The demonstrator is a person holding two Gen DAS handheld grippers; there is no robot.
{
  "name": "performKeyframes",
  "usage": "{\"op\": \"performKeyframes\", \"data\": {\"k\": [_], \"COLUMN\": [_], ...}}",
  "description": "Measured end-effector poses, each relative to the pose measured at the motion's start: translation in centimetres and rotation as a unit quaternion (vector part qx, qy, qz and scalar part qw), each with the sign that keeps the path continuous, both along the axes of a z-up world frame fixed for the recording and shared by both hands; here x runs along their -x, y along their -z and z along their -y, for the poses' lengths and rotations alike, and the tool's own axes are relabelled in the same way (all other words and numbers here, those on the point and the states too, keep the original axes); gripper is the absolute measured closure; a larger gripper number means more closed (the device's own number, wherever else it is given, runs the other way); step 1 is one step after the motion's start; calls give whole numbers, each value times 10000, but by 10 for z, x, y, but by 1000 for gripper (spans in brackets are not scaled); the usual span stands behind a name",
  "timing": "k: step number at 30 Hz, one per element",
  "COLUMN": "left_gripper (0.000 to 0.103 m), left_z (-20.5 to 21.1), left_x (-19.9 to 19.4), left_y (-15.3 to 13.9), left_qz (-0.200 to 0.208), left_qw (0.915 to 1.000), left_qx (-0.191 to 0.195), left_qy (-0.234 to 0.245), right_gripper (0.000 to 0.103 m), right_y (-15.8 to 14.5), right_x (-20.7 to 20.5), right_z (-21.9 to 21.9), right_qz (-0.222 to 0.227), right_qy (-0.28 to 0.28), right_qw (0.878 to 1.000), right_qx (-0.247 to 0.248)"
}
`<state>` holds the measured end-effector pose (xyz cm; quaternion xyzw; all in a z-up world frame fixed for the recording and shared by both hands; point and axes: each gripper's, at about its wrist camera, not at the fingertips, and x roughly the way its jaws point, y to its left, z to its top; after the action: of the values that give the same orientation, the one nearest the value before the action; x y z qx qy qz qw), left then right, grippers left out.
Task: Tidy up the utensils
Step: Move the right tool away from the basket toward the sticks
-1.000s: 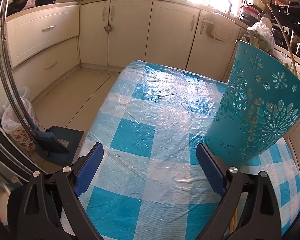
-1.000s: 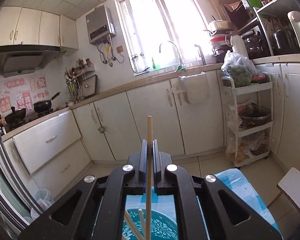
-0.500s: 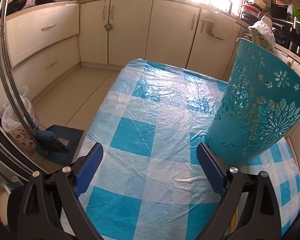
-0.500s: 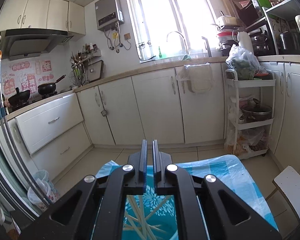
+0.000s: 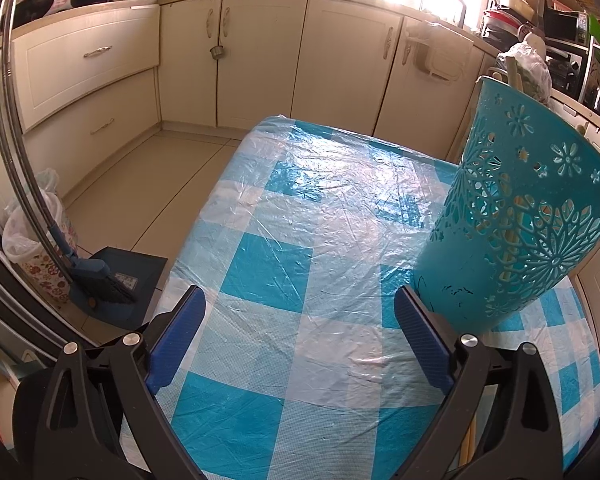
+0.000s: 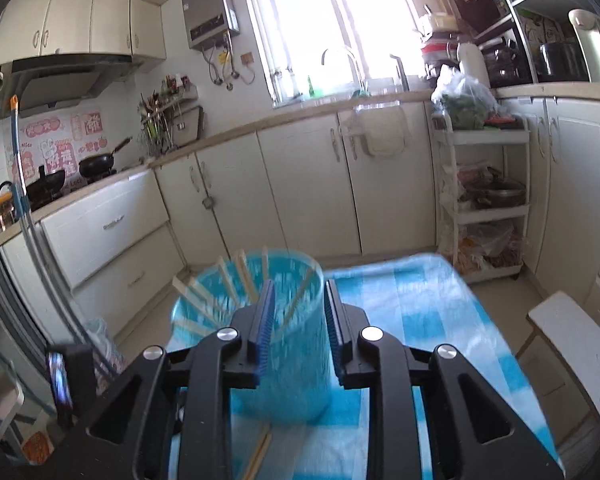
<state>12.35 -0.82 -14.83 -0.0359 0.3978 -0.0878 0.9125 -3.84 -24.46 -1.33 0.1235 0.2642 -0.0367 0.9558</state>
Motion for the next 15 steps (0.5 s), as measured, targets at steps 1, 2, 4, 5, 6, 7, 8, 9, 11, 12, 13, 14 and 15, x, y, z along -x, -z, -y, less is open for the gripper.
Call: {"op": "performKeyframes", "data": {"k": [1,2,4,5,6,7,8,9,11,12,13,14,15], "left_gripper": [11,11,11,11,11,11,11,11,11,11,11,11,11], "left_z": [0,0,0,0,0,-1,-1,-2,-3,-3,-4,-4,-4], "left_x": [0,0,0,0,0,0,0,0,0,0,0,1,1], "left_y": [0,0,0,0,0,1,2,2,3,3,3,4,4], "left_qz": [-2,-3,0,0,-1,-3,-6,-9,-14,-15,-17,-18,-18], "left_qw": [10000,10000,10000,10000,10000,10000,10000,10000,10000,9999,9999,9999,9999], "left_qx": [1,1,2,8,12,21,29,40,63,77,85,92,97], "left_qy": [-2,-3,-2,-6,-9,-20,-29,-38,-55,-62,-66,-68,-68], "right_gripper": [76,76,76,76,77,78,78,79,80,80,81,81,82], "right_y": [12,22,47,58,69,78,84,89,95,98,101,104,107], "right_x": [3,6,10,9,7,4,3,-1,-8,-11,-15,-16,-18], "right_z": [-6,-13,-26,-32,-37,-44,-48,-53,-58,-61,-63,-64,-65], "right_qz": [-257,-472,-919,-1152,-1373,-1538,-1624,-1741,-1878,-1949,-2029,-2093,-2159], "right_qy": [-93,-182,-370,-465,-568,-662,-700,-749,-778,-778,-774,-764,-762], "right_qw": [9996,9987,9951,9922,9888,9858,9841,9819,9791,9777,9761,9748,9733], "right_qx": [-6,-27,-65,-83,-123,-157,-130,-63,-11,20,76,126,149]}}
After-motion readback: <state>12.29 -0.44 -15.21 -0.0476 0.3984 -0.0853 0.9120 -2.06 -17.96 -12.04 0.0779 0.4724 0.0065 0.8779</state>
